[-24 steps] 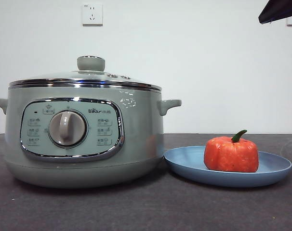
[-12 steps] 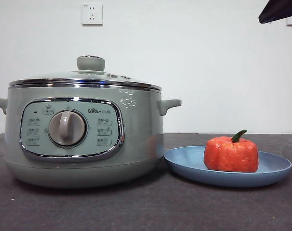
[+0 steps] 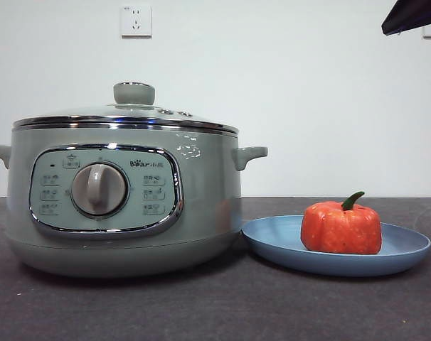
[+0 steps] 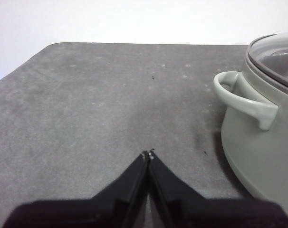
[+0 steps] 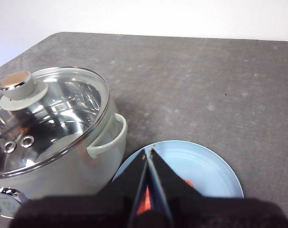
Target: Take the pumpkin out from the steamer,put the pumpkin in the blue plate,close the lid
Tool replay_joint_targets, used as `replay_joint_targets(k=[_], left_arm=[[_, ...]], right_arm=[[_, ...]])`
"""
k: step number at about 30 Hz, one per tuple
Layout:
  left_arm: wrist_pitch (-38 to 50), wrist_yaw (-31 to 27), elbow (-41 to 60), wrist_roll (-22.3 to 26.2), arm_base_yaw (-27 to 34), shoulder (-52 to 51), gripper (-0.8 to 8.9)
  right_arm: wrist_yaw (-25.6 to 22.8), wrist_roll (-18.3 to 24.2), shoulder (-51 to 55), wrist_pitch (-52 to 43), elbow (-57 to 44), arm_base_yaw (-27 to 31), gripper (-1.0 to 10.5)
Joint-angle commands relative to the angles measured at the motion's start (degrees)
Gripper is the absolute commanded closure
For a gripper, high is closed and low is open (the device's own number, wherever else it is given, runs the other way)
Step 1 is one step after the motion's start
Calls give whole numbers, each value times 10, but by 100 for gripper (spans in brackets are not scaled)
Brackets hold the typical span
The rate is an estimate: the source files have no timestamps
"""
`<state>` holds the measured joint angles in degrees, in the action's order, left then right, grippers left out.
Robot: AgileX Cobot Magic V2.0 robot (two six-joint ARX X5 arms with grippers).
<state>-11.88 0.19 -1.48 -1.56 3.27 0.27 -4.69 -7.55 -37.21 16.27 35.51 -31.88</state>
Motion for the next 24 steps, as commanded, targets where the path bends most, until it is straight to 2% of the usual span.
replay_joint_targets(k=[1,3,7,9,11,15,16,20,24], left_arm=[[-7,1,5,-3,2,-2,816],[-7,1,5,-3,2,-2,816],[-7,1,5,-3,2,-2,817],[-7,1,5,-3,2,-2,816],[-7,1,5,-3,2,-2,816],[-7,1,5,-3,2,-2,817],[-7,1,5,-3,2,-2,816],[-7,1,5,-3,2,-2,817],[-7,1,5,-3,2,-2,817]], right_arm=[[-2,-5,2,-3,-5,-1,963],[-2,1,2,-3,-5,-1,963],[-12,59,28,10,-7,5,963],[-16,93,53,9,-17,24,963],[5,109,82,6,-35,57,963],[99,106,160,-20,-108,155,963],[110,105,179,-27,-127,176,963],[122,93,259,-59,-215,239,963],[121,70,316,-83,-289,264,963]])
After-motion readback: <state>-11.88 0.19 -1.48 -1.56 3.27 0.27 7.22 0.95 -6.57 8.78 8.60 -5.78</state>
